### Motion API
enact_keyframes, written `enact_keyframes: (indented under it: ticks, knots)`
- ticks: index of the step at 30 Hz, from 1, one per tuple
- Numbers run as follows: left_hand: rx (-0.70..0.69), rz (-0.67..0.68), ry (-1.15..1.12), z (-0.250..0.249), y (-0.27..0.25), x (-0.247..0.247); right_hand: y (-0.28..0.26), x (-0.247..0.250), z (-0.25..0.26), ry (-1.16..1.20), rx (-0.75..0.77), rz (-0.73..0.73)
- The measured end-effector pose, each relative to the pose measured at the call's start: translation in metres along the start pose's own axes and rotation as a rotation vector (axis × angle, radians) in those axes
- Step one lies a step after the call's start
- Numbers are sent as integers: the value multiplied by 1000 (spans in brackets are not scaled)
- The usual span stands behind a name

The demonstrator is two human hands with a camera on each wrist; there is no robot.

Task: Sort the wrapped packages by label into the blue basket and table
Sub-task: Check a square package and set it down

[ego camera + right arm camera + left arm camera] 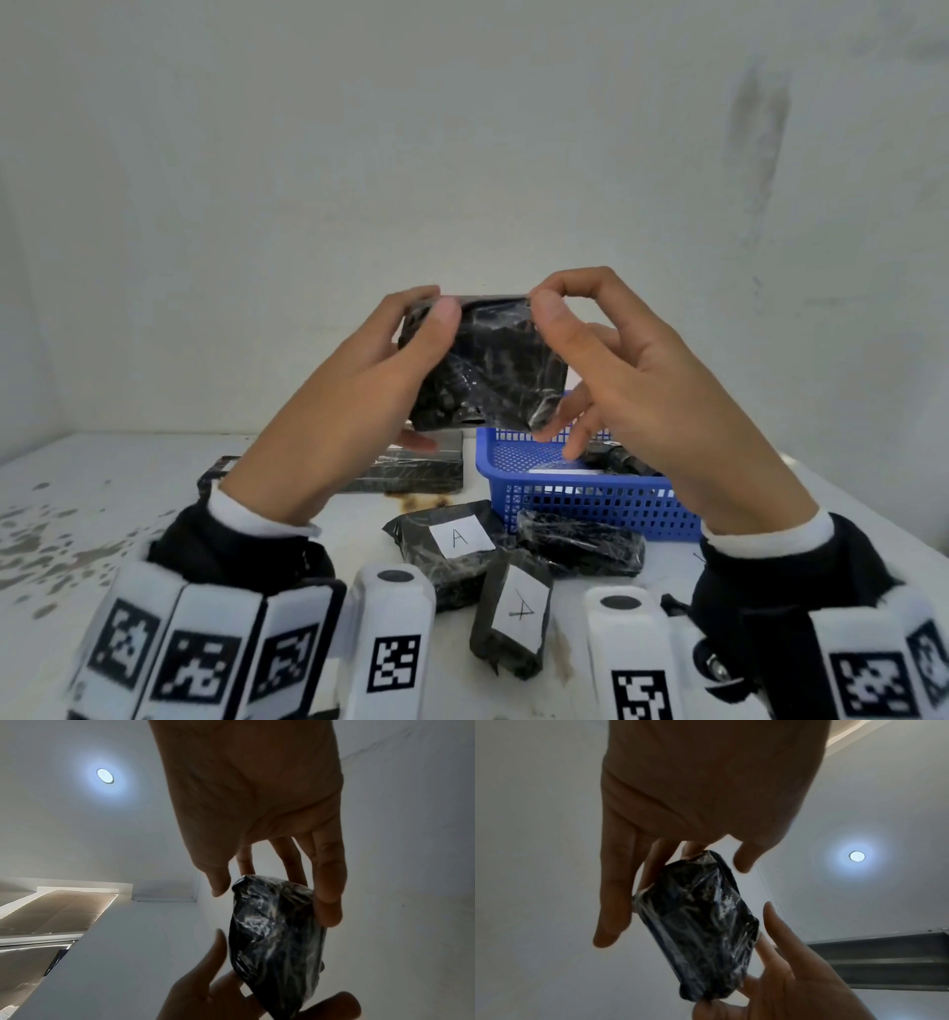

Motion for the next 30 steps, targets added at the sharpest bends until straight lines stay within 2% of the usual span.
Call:
enact_keyframes:
  ticks: [11, 14, 19, 30]
  knots:
    - [-95, 69, -214, -5, -2, 7, 1, 3, -1, 67, 32, -17]
    - [-133, 61, -189, -4, -2, 9, 0, 2, 1, 87, 36, 7]
    - [-116, 55, -215, -7, -2, 5, -1, 1, 1, 96, 57, 28]
    - [-138, 18, -166, -7, -2, 3, -4, 2, 4, 8, 39, 31]
Point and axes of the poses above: each hand's wrist, its own y-axis towards the middle knuckle, its own x-axis out of the back of the hand, z = x × y, the point moved 2 cm from there along y, towards the middle knuckle, and after that the axes turned 14 degrees about z, right-handed, at the moved point
